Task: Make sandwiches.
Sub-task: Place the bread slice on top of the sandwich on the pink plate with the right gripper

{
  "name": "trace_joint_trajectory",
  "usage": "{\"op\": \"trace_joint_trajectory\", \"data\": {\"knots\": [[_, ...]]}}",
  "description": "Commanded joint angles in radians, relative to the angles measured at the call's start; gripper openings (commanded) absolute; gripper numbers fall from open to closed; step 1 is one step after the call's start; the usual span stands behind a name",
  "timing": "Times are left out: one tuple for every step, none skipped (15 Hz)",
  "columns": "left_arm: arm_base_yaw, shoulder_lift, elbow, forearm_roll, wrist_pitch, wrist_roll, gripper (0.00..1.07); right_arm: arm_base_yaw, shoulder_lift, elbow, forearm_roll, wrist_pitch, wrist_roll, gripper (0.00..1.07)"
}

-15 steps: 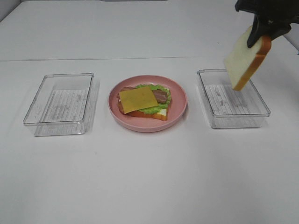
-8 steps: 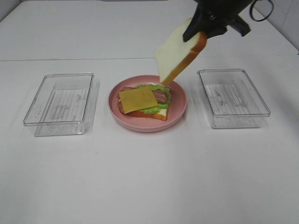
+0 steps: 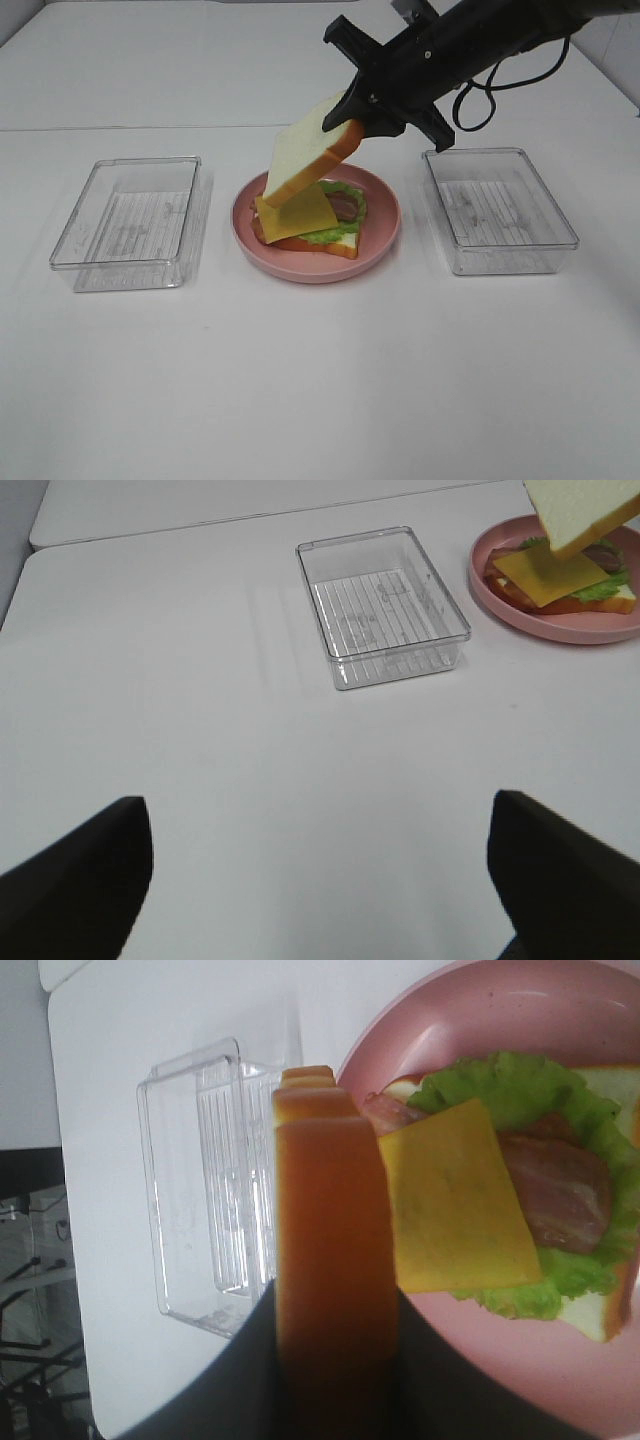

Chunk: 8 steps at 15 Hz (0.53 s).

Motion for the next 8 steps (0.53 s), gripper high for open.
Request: {"op": "trace_joint_trajectory", "data": {"knots": [[0.001,-0.020,0.002,-0.003,-0.011,0.000,0.86,0.002,0.025,0.021,0.131,-0.024,-0.078,0.00],[0.001,-0.020,0.002,-0.003,-0.011,0.000,0.86,0.002,0.049,0.021,0.188,-0.022,-0.103,0.00],[0.001,-0.020,0.002,-0.003,-0.011,0.000,0.86,0.002,0.084,0.021,0.259,-0.018,-0.148,0.00],[0.001,-0.020,0.002,-0.003,-0.011,0.000,0.86,0.002,0.104,0.021,0.276,-0.016,-0.163,0.00],[0.001,-0.020,0.002,-0.003,-0.011,0.000,0.86,0.002,0.118,0.021,0.277,-0.016,-0.164,0.00],[0.001,-0.020,0.002,-0.003,-0.011,0.000,0.86,0.002,0.129,0.021,0.277,-0.016,-0.159,0.00],[0.001,-0.020,0.002,-0.003,-0.011,0.000,0.86,0.002,0.142,0.021,0.275,-0.015,-0.154,0.00],[0.001,-0.020,0.002,-0.003,-0.011,0.000,0.86,0.002,0.152,0.021,0.269,-0.013,-0.140,0.00]]}}
